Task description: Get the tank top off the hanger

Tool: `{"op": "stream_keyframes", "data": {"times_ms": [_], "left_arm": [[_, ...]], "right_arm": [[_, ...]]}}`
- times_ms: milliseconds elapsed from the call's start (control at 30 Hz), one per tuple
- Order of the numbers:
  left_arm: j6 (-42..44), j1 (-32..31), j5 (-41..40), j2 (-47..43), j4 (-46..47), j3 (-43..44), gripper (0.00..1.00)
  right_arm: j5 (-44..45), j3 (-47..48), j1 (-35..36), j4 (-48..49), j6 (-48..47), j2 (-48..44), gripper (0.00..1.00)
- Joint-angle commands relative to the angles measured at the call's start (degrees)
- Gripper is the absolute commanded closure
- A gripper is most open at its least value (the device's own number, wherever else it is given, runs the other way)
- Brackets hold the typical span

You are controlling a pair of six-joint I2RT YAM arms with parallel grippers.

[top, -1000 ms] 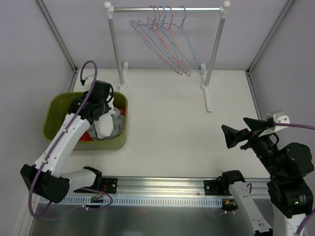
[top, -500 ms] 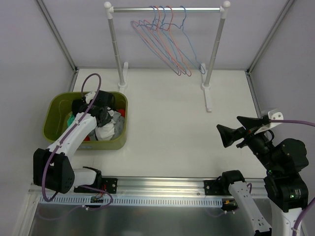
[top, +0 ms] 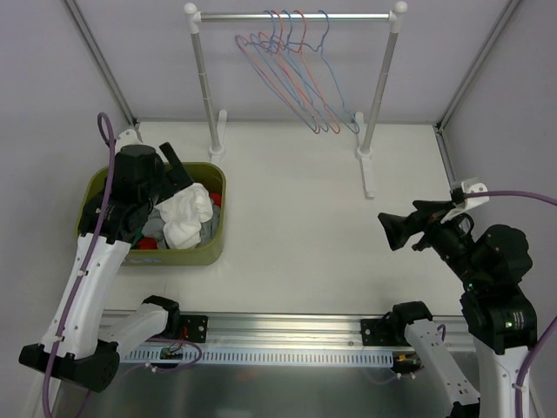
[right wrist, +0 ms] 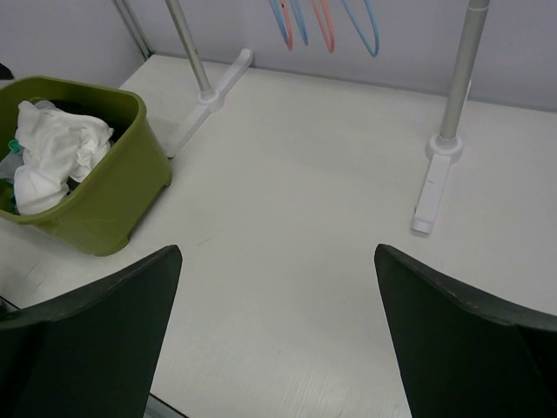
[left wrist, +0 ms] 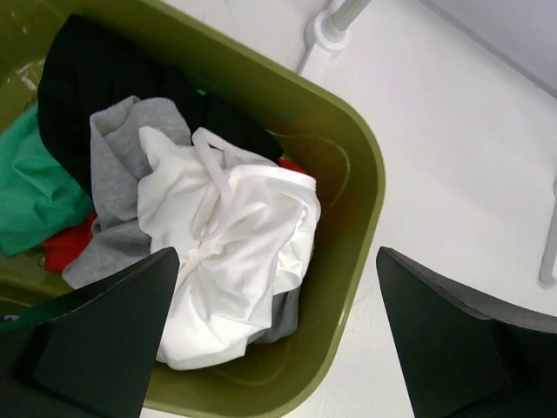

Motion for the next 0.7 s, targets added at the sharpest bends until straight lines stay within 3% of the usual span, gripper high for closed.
{"op": "stream_keyframes", "data": {"times_ms": [0,133,233,400,667], "left_arm": [[9.3,0.5,3.9,-1.4,-3.1,4.6,0.01],[17.1,0.5,4.5,-3.7,-3.3,5.9,0.01],[21.3,0.5,-0.3,-6.7,-3.3,4.8,0.01],[23.3,0.5,-3.7,-12.2,-2.7,-0.4,0.01],[22.4,0.5,-0.5,-27.2,0.6,-9.8,0.01]], "right_arm": [[3.5,0.6,0.1,-1.4,0.6,3.7,0.00],[13.7,1.5,0.2,-6.5,0.0,7.7,0.00],[23.2,2.4,0.1,-11.0,-0.7,8.4,0.01],[33.6,1.0,3.2,-14.0,-1.6,7.3,0.01],[35.8,-0.3,5.3,-18.3,-1.8,5.5,0.00]]}}
